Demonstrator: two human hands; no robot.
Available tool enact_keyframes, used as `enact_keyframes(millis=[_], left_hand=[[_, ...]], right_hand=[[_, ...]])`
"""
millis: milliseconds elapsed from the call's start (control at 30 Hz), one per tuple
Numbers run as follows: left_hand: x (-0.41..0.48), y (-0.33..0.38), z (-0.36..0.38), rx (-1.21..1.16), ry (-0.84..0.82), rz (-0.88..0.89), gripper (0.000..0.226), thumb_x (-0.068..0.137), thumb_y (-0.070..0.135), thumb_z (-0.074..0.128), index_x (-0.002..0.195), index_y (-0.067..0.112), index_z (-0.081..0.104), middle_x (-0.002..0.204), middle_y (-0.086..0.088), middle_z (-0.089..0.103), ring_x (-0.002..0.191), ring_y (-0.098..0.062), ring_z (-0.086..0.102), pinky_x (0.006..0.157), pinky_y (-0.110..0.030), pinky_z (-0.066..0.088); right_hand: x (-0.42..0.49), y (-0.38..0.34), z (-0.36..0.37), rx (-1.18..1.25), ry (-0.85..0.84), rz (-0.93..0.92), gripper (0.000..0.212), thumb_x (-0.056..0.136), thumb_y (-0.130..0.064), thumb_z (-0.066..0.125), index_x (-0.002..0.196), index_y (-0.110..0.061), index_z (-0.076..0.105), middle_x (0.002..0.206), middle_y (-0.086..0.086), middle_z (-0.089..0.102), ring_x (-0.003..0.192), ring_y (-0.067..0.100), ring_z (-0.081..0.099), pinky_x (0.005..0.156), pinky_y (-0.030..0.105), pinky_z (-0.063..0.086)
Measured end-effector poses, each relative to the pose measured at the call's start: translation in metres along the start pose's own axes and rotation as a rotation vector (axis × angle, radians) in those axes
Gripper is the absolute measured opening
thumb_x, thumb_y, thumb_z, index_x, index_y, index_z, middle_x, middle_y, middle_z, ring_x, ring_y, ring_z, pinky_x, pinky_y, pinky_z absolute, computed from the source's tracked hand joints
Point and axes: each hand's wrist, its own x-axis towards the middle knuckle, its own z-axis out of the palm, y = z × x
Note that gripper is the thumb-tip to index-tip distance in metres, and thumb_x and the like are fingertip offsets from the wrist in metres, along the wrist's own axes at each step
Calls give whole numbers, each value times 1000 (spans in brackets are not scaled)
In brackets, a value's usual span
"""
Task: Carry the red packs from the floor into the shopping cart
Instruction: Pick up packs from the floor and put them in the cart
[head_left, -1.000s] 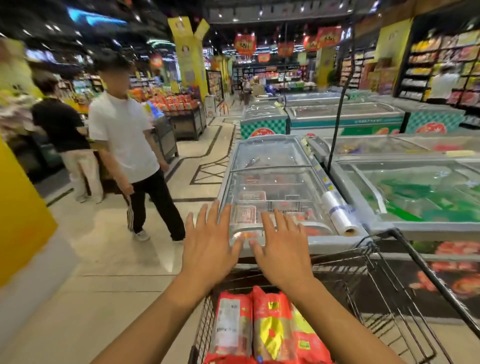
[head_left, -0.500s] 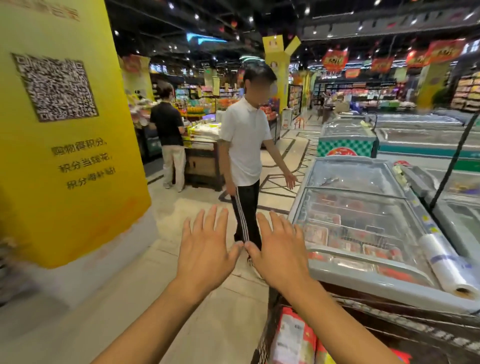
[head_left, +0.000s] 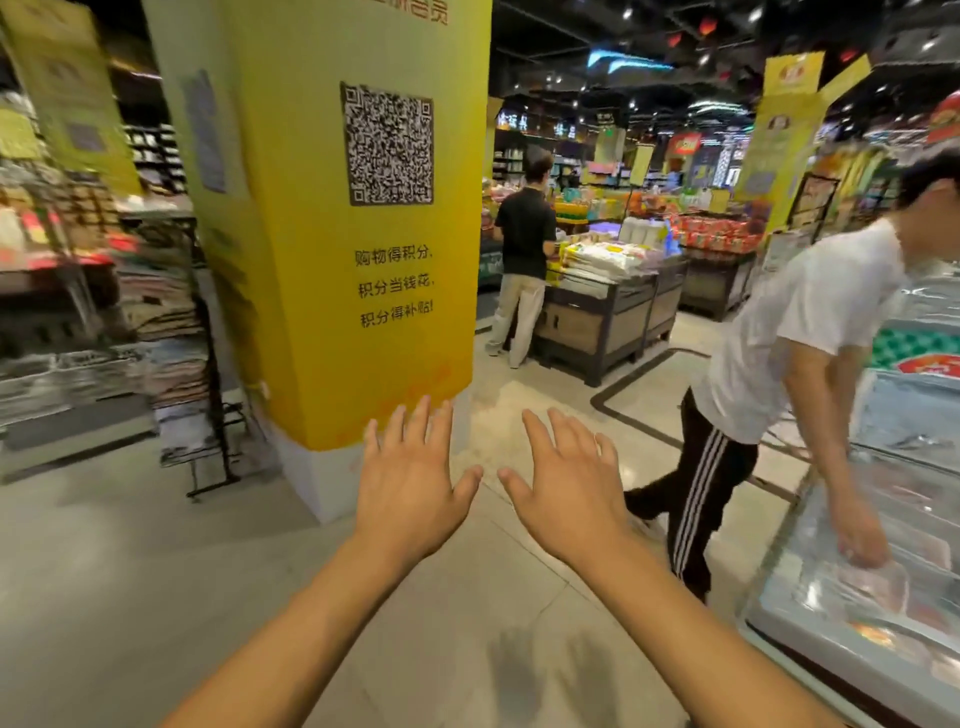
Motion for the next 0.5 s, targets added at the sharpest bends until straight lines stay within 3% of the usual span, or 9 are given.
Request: enact_keyframes(millis=[133, 267, 500], left_hand=[[2, -71, -9, 39, -1, -107, 91, 89, 69, 16, 166, 22, 8, 174, -5, 9, 160, -29, 10, 127, -51, 7], [-3, -137, -14, 93, 18, -222, 83, 101, 68, 30, 166, 22, 8, 174, -5, 11, 160, -29, 11, 129, -53, 10], [-21, -217, -19, 194, 10, -425, 82, 102, 65, 35, 166, 20, 11, 173, -7, 17, 158, -30, 17, 127, -54, 15]], right_hand=[[38, -65, 20, 35, -11, -102, 72, 104, -59, 37, 164, -26, 15, 172, 8, 16, 158, 26, 14, 125, 48, 13], [66, -125, 37, 88, -20, -218, 74, 104, -59, 39, 165, -26, 14, 172, 9, 15, 158, 26, 13, 126, 49, 14], [98, -210, 72, 121, -90, -422, 75, 104, -59, 38, 165, -26, 12, 172, 8, 14, 158, 27, 12, 125, 50, 14]])
